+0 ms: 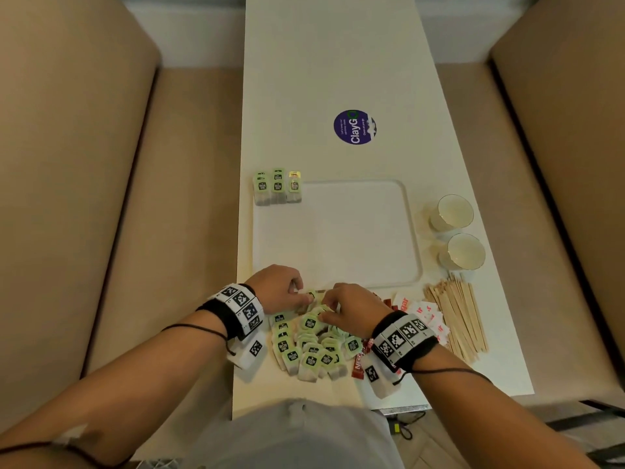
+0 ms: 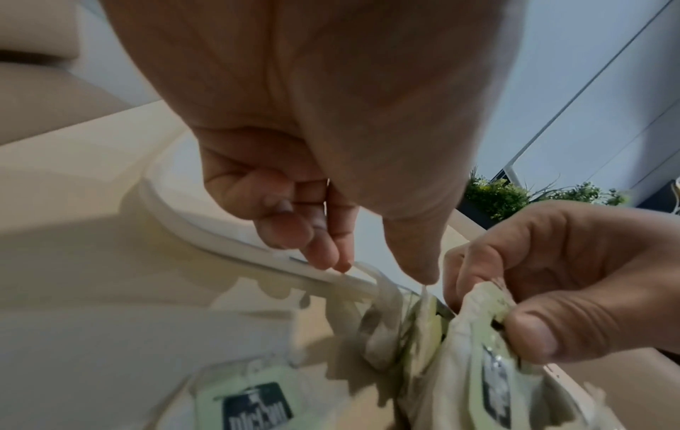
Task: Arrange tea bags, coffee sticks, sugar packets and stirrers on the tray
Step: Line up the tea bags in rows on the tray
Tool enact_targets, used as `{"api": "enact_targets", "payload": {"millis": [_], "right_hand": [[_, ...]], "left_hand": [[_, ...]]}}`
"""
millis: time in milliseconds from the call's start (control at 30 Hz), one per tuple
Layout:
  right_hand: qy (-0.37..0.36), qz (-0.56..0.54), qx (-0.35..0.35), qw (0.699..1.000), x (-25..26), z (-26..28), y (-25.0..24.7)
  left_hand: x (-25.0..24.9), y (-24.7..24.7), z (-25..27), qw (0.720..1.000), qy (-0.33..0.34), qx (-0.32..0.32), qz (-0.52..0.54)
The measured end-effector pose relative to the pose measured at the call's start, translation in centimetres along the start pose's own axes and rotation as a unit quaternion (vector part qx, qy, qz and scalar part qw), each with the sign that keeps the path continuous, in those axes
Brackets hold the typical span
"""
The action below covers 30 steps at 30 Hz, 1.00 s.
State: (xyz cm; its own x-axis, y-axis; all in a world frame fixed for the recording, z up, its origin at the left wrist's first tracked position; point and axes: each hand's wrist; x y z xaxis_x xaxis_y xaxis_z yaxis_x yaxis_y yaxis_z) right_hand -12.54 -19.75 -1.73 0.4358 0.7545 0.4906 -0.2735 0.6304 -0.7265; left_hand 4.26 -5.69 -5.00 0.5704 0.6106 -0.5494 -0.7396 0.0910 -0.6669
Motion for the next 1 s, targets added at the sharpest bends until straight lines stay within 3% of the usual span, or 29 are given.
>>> {"api": "enact_targets", "payload": {"millis": [267,633,867,1000], "right_hand": [[-0.010,-0.001,-0.015,1.000,-0.1,0.6,0.4],[-0.013,-0.040,-0.032,0.999,-0.3,0.9,1.1],[-0.004,-0.069,-0.039,0.997,-0.8,1.6,0.9],[0.004,-0.095,-0.044,0.995,-1.4,2.2,0.9]], "left_hand": [[-0.7,1.0,0.0,0.998,0.033,0.033,0.050],[-1.4,0.9,0.1,0.990,0.045,0.022,0.130],[-2.6,1.1,-0.4,0.999,0.022,-0.006,0.034],[-2.8,1.3,-1.1,0.999,0.045,-0.006,0.000]]}}
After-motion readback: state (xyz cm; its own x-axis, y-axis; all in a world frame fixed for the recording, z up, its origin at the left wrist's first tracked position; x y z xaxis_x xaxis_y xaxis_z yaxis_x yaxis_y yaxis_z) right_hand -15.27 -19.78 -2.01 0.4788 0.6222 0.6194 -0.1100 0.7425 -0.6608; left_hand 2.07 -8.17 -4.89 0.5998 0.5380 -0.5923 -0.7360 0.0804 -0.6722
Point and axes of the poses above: each hand's wrist, its own z-axis away from the middle knuckle, its own y-axis out of the palm, x = y × z, and after that the axes turned 4 degrees about -x, right-handed
